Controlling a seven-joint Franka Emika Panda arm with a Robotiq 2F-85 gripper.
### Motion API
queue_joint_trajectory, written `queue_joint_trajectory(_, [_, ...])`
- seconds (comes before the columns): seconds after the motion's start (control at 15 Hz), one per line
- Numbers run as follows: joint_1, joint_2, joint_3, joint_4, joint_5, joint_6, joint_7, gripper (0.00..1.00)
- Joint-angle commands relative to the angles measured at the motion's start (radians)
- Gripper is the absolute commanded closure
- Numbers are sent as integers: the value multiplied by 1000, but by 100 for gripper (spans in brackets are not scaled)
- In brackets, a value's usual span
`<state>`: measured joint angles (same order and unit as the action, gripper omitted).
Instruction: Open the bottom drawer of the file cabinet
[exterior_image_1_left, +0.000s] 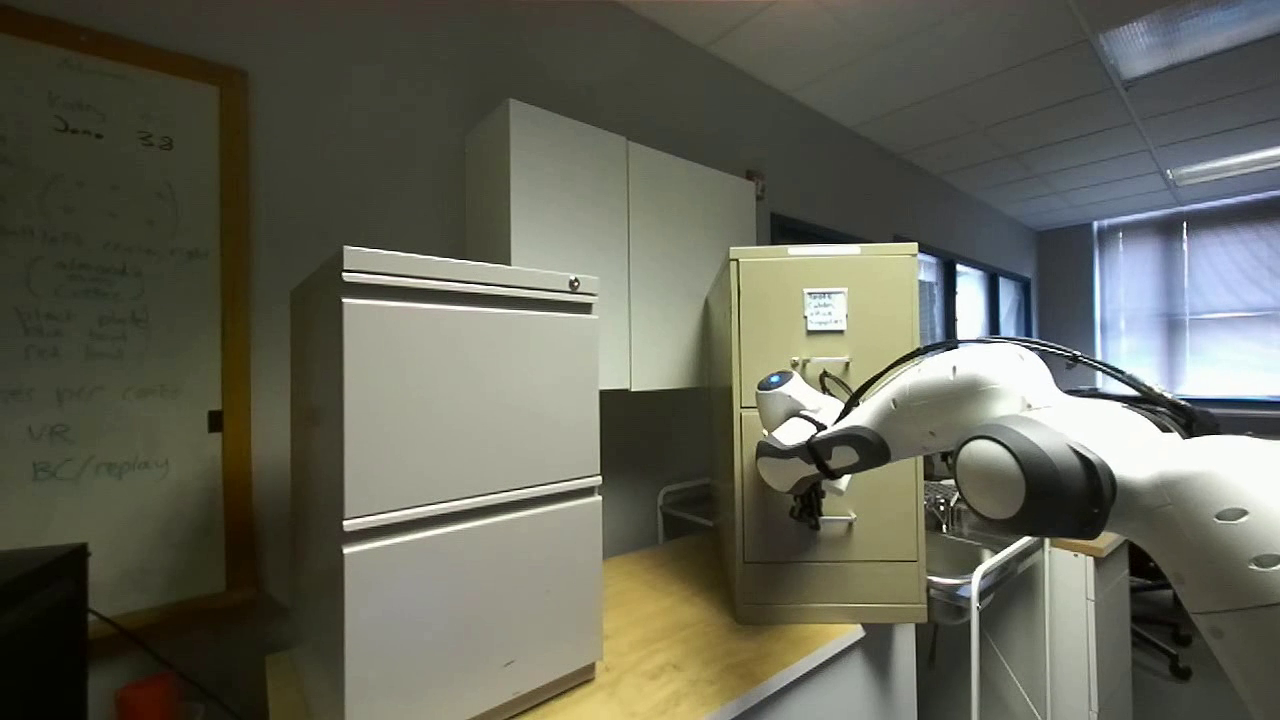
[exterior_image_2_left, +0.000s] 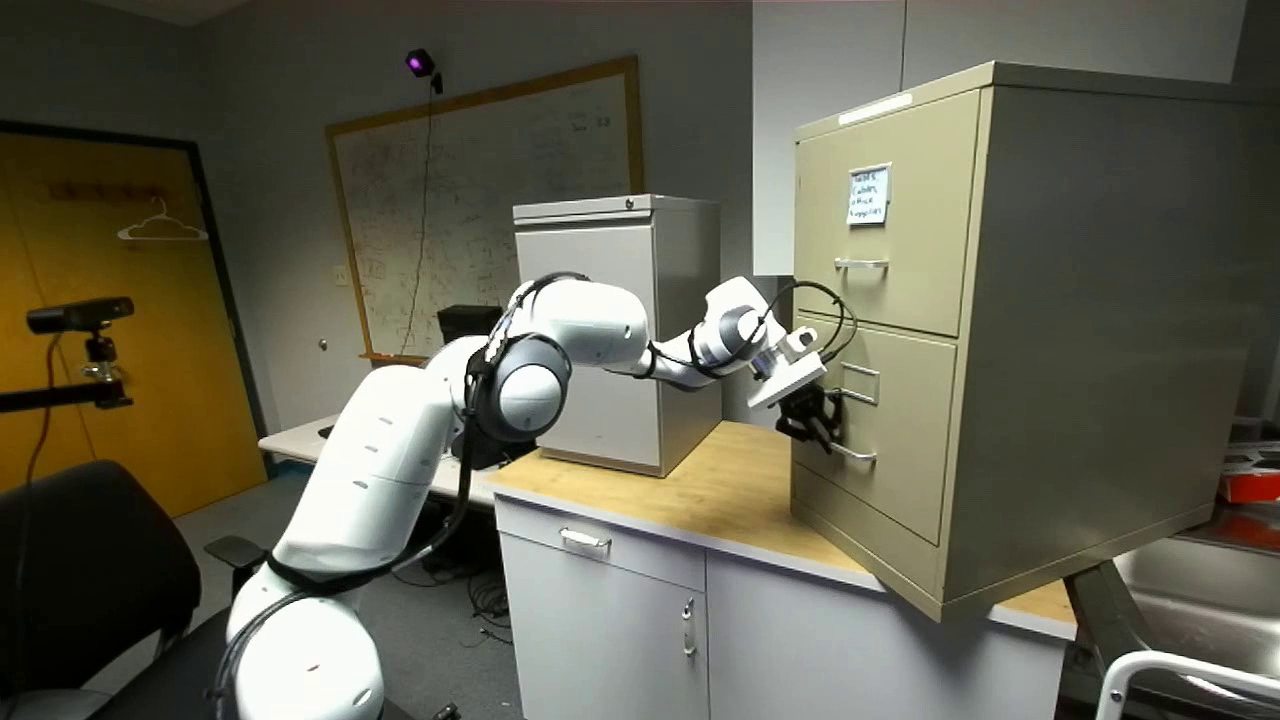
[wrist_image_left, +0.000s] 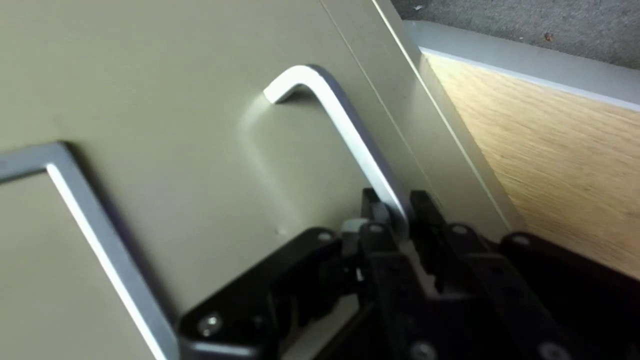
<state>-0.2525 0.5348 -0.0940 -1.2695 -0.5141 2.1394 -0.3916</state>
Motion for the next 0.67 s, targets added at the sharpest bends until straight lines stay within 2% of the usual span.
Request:
queue_joint_trajectory(0.0, [54, -124, 26, -213, 62, 4, -46, 92])
queue_joint_trajectory(0.4, [46, -213, 22, -354, 54, 86, -148, 92])
queue_joint_trajectory(0.6, [53, -270, 19, -432, 43, 88, -199, 92])
